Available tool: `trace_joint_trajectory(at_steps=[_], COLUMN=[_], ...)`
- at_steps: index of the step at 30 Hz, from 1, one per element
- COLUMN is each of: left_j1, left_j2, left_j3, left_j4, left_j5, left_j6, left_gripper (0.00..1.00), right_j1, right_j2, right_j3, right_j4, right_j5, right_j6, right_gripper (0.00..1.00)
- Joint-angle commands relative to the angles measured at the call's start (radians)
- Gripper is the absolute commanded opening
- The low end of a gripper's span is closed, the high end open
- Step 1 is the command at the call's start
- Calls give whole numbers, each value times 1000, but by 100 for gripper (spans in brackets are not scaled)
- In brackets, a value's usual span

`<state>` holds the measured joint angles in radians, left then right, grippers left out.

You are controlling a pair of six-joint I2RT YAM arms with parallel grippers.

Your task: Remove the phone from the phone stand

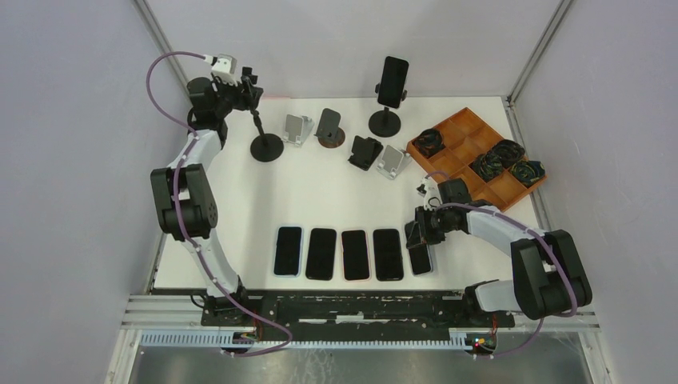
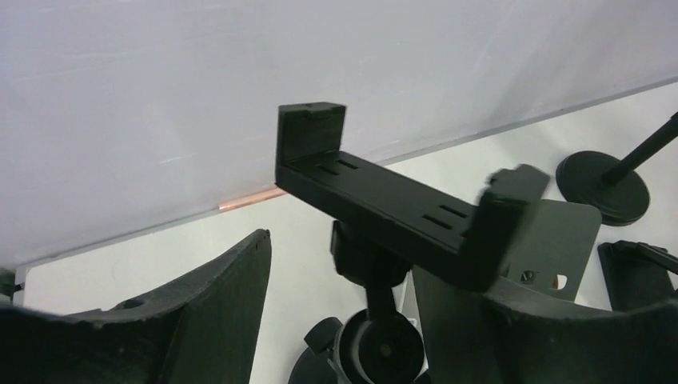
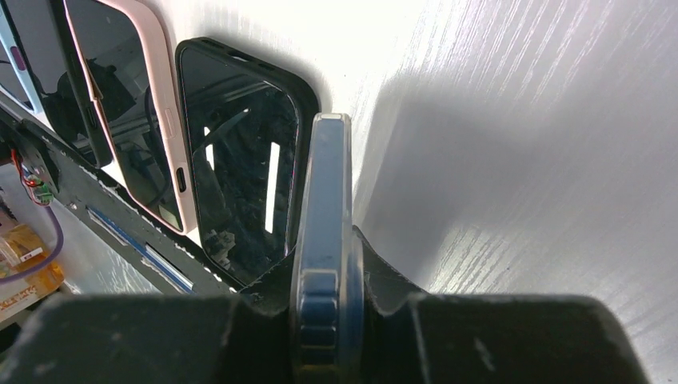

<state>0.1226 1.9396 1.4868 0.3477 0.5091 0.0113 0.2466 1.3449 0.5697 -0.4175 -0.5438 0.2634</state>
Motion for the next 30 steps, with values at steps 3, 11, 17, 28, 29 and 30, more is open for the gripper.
trace_joint_trajectory(at_steps=[3, 11, 17, 28, 29, 30], left_j1=[2, -10, -33, -34, -32, -27], left_j2=[-66, -54, -39, -33, -34, -39], left_j3=[21, 59, 116, 114, 107, 101], left_j4=[82, 39, 17, 27, 29, 30], left_j5=[86, 105, 94, 68, 62, 55], left_j6=[-46, 127, 221, 177, 153, 134], left_gripper=[56, 28, 4, 32, 44, 58], right_j1=[3, 3, 2, 4, 3, 2], right_j2=[25, 3, -4, 11, 13, 16], right_j3=[13, -4, 1, -30, -30, -28], right_j4=[14, -12, -28, 30, 32, 34], right_j5=[16, 73, 118, 39, 37, 35], right_j6=[-21, -27, -28, 1, 2, -1], right_gripper=[0, 4, 8, 27, 30, 31])
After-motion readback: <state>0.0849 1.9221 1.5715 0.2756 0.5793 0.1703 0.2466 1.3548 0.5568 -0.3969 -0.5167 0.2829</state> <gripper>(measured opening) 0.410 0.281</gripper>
